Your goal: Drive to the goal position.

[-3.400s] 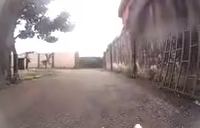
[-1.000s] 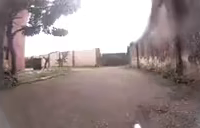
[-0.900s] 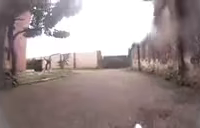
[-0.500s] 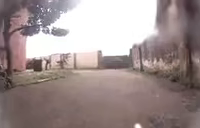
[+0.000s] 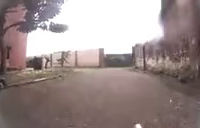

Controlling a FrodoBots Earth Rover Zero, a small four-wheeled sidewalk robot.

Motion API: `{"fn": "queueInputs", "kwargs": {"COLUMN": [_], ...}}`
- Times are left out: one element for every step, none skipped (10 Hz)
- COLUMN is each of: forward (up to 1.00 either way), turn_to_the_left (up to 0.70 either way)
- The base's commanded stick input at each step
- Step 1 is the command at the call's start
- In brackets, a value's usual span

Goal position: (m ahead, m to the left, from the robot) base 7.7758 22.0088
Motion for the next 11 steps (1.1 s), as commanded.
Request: {"fn": "queueInputs", "kwargs": {"forward": [0.70, 0.70, 0.70, 0.70, 0.70, 0.70, 0.70, 0.70, 0.70, 0.70, 0.70], "turn_to_the_left": [0.00, 0.00, 0.00, 0.00, 0.00, 0.00, 0.00, 0.00, 0.00, 0.00, 0.00]}}
